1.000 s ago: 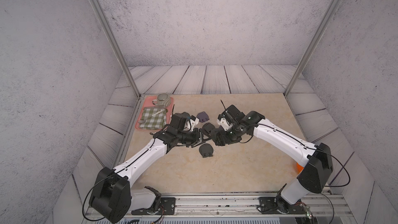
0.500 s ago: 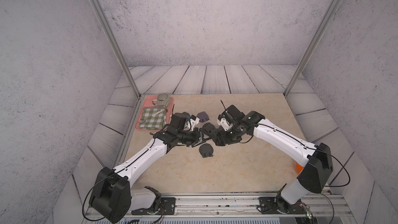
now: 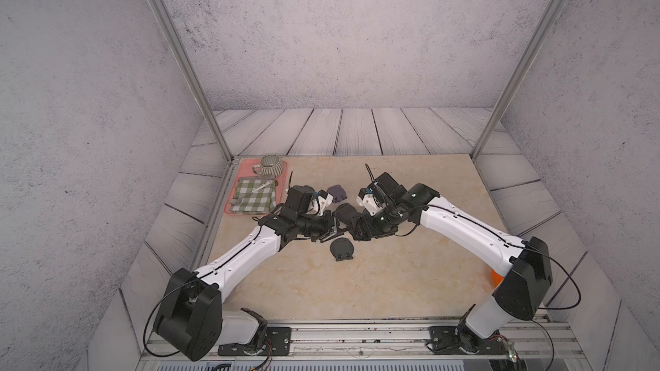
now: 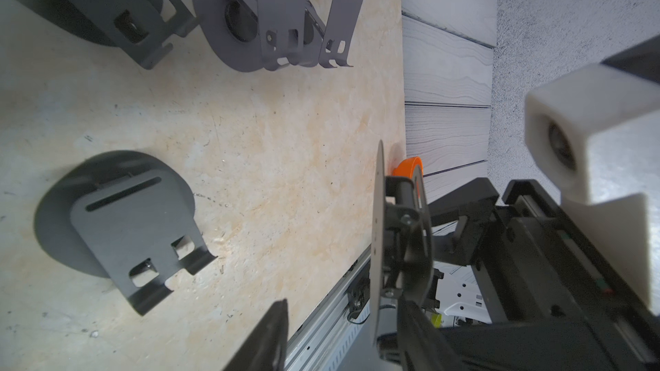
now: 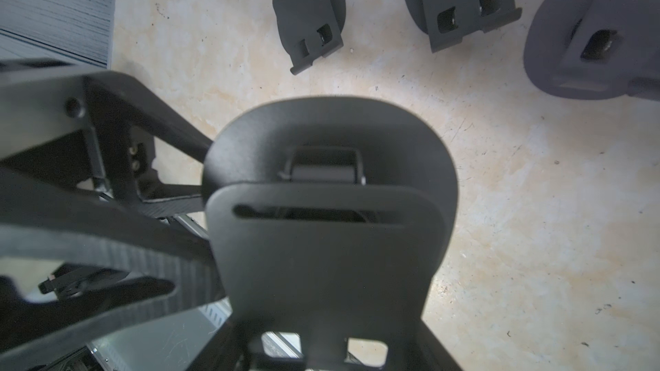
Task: Open the phone stand
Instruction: Pick up the phone stand at the center of the board.
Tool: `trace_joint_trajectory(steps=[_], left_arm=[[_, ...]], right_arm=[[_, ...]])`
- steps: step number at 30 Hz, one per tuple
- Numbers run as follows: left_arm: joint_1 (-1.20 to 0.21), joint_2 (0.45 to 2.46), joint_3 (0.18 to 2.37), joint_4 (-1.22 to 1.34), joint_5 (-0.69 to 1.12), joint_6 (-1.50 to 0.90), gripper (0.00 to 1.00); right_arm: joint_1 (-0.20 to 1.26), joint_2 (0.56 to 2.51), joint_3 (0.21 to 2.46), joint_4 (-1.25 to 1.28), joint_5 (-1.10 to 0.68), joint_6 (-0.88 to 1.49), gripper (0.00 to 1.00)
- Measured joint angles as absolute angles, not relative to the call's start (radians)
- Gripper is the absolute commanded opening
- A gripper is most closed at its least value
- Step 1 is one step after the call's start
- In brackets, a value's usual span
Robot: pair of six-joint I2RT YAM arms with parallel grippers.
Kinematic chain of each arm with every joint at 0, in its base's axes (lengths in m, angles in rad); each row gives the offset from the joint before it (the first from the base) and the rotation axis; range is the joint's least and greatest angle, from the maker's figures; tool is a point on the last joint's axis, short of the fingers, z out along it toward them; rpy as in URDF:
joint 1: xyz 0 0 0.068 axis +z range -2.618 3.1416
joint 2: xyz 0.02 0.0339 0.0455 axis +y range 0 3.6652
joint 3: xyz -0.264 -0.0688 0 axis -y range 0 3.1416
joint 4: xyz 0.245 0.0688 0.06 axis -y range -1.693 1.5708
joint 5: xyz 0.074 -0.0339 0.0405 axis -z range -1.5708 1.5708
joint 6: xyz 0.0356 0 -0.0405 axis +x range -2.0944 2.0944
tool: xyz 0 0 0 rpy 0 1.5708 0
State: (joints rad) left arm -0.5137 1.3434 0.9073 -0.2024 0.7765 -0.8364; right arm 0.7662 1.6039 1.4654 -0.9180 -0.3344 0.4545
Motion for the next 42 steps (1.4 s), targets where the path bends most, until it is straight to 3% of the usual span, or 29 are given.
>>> trace_joint_trajectory(steps=[3, 6, 8, 9, 15, 21, 30, 42], left_arm=[[-0.514, 1.356, 0.908, -0.180, 0.783, -0.849, 0.39], [-0.516, 1.362, 0.902, -0.137, 0.801, -0.878, 0.20], [-0.517, 1.362, 0.890, -0.080, 0.820, -0.915, 0.03], [-0.519, 1.362, 0.885, -0.052, 0.828, -0.926, 0.00], [-0.519, 1.359, 0.865, 0.016, 0.849, -0.965, 0.00], [-0.521, 1.329, 0.897, -0.125, 0.823, -0.850, 0.00], [-0.540, 1.262, 0.953, -0.368, 0.692, -0.609, 0.00], [-0.616, 1.189, 0.971, -0.474, 0.484, -0.449, 0.00]], right_arm=[[0.770, 1.604, 1.467, -0.916, -0.340, 0.452, 0.58], [0.771, 1.604, 1.478, -0.922, -0.337, 0.452, 0.57], [0.769, 1.604, 1.489, -0.930, -0.329, 0.451, 0.57], [0.769, 1.604, 1.494, -0.936, -0.324, 0.451, 0.56], [0.768, 1.604, 1.512, -0.962, -0.308, 0.440, 0.56], [0.777, 1.604, 1.515, -0.977, -0.316, 0.422, 0.56], [0.788, 1.604, 1.534, -1.003, -0.371, 0.384, 0.56], [0.791, 1.609, 1.544, -1.028, -0.438, 0.331, 0.57]])
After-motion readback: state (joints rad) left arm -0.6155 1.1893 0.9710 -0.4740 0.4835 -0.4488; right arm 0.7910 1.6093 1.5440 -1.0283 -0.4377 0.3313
